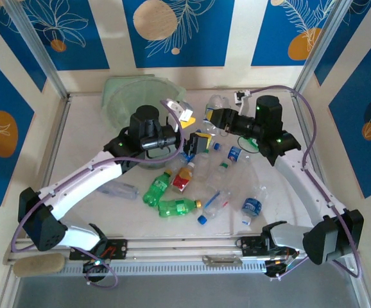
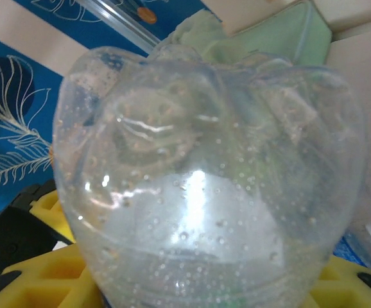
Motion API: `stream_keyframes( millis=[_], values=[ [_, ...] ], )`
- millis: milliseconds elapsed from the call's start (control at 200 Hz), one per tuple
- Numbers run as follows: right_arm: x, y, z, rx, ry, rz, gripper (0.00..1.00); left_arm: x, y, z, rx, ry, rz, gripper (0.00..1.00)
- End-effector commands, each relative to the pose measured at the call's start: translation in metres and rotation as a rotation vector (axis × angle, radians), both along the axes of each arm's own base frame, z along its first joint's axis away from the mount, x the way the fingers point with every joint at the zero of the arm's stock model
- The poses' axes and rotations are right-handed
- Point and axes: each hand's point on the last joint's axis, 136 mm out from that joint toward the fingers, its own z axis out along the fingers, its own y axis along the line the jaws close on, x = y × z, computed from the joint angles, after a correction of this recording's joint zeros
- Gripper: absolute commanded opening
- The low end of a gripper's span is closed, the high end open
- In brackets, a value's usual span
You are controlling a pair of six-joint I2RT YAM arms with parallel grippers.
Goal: Put the plastic bottles in the bin
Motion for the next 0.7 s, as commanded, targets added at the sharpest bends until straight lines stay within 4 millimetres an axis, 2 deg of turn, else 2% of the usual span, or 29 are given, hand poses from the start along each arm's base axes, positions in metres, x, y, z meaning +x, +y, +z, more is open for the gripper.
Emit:
stream_keyframes(
  millis=[0,320,695],
  values=[
    [-0.003,0.006,0.016,0.031,-0.040,-0.014,0.49,-0.002,-0.006,0.013,-0.025,-0.012,-0.013,1.00],
    [-0.012,0.024,0.033,0.066,-0.054,0.038,0.49,0.005,-0.010,0.003,0.022,-0.036,0.009,1.00],
    [-0.019,0.032,0.038,0.074,-0.063,0.056,0.49,0.015,-0.020,-0.006,0.047,-0.031,0.002,1.00]
  ],
)
